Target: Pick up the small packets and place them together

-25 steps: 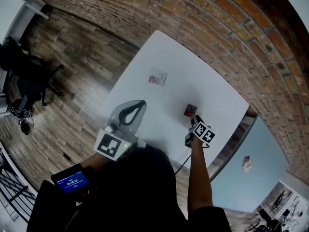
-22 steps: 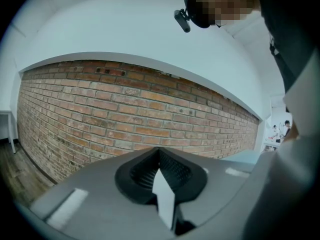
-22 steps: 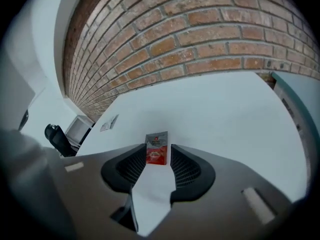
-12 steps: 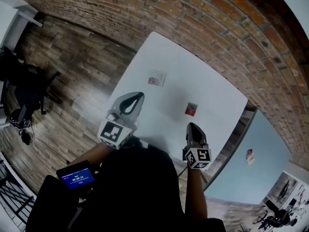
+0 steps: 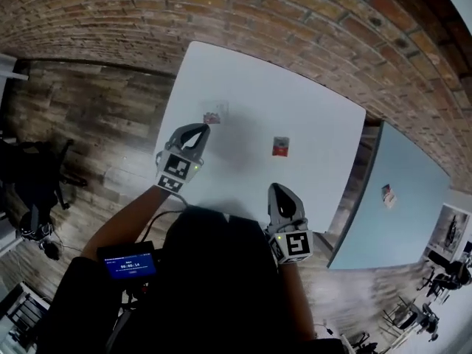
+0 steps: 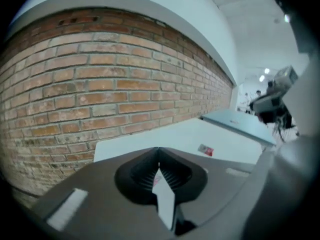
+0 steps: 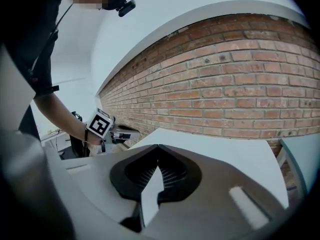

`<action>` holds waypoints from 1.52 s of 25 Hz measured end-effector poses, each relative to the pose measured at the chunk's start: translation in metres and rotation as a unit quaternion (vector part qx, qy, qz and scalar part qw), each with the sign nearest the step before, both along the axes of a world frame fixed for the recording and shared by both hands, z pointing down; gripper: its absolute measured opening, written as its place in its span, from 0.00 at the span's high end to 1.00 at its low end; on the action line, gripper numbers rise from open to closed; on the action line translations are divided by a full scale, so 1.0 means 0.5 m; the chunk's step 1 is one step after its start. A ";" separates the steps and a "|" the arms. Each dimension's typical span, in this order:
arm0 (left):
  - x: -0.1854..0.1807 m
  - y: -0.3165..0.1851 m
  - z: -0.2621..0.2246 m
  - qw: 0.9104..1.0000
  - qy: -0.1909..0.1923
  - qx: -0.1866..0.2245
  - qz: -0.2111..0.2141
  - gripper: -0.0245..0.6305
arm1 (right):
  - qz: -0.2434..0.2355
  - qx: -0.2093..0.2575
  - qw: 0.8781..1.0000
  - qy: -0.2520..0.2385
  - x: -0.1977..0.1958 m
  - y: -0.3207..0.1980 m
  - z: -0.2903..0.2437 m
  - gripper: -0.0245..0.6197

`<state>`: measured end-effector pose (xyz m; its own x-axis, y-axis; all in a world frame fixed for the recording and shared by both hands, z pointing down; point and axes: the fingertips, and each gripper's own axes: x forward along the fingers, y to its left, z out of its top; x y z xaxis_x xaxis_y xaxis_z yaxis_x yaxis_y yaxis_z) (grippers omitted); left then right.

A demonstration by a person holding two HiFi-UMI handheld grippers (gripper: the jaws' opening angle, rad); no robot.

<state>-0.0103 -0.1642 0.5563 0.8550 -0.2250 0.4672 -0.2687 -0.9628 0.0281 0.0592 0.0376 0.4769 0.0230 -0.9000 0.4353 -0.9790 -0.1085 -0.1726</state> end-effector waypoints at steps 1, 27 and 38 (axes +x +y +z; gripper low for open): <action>0.003 -0.004 0.026 1.000 -0.021 0.011 0.011 0.96 | 0.001 -0.005 1.000 0.000 -0.006 0.011 0.006 0.96; 0.062 -0.053 0.310 0.950 -0.204 0.051 0.231 0.57 | 0.018 -0.076 0.997 -0.019 -0.081 0.002 0.051 0.96; 0.064 -0.036 0.319 0.965 -0.173 -0.054 0.188 0.77 | 0.028 -0.089 0.995 -0.017 -0.074 0.004 0.061 0.96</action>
<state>0.0216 -0.1824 0.7159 0.6556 0.1372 0.7425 0.0877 -0.9905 0.1055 0.0224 0.0398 0.5076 0.0529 -0.8065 0.5889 -0.9643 -0.1945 -0.1797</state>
